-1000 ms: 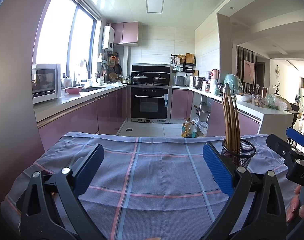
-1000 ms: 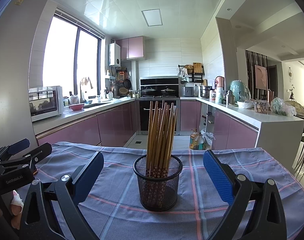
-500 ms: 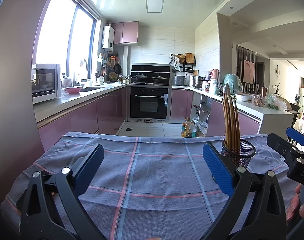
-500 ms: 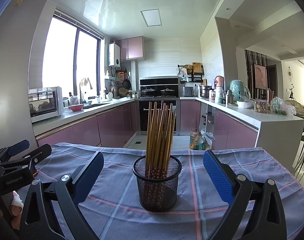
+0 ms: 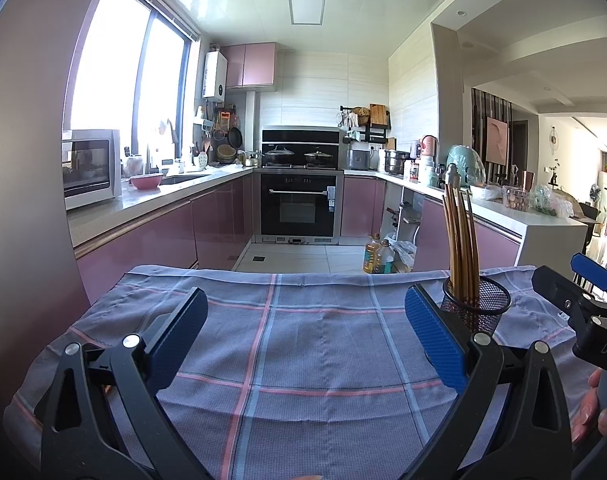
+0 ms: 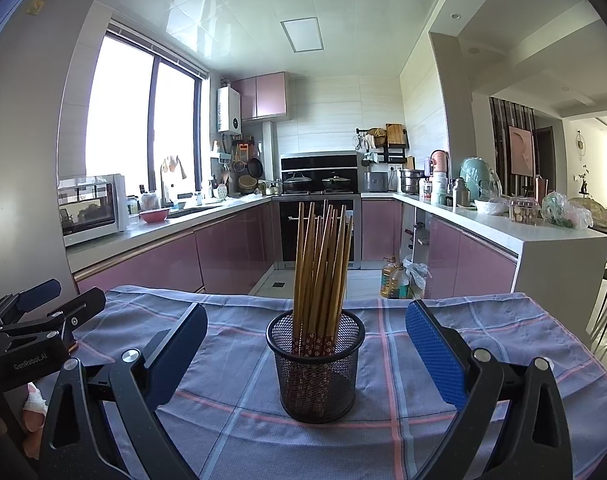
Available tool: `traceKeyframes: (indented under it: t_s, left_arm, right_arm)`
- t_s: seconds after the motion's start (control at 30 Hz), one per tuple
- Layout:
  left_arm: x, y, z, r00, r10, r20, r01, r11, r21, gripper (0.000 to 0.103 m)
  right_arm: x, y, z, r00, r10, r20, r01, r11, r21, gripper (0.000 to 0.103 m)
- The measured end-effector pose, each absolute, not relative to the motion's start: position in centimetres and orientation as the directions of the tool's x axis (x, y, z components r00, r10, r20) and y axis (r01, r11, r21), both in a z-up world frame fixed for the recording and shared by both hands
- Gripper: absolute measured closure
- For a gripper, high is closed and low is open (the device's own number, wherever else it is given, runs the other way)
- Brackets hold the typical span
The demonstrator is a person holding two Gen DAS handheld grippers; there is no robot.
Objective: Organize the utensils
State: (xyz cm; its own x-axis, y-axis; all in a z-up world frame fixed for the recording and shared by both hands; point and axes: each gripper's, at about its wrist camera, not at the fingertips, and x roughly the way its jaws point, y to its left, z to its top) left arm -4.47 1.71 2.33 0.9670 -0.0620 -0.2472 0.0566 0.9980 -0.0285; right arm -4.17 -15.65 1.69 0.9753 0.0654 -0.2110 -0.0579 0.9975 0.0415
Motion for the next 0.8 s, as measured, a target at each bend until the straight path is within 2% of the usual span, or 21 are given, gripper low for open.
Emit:
traceKeyframes:
  t_s: [0.8]
  left_arm:
    - [-4.51, 1.80, 2.20, 0.965, -0.060, -0.254, 0.055, 0.998, -0.029, 0.006]
  right_arm:
    - [-3.99, -15.79, 1.38, 0.973, 0.067, -0.219, -0.058, 0.997, 0.047, 0.007]
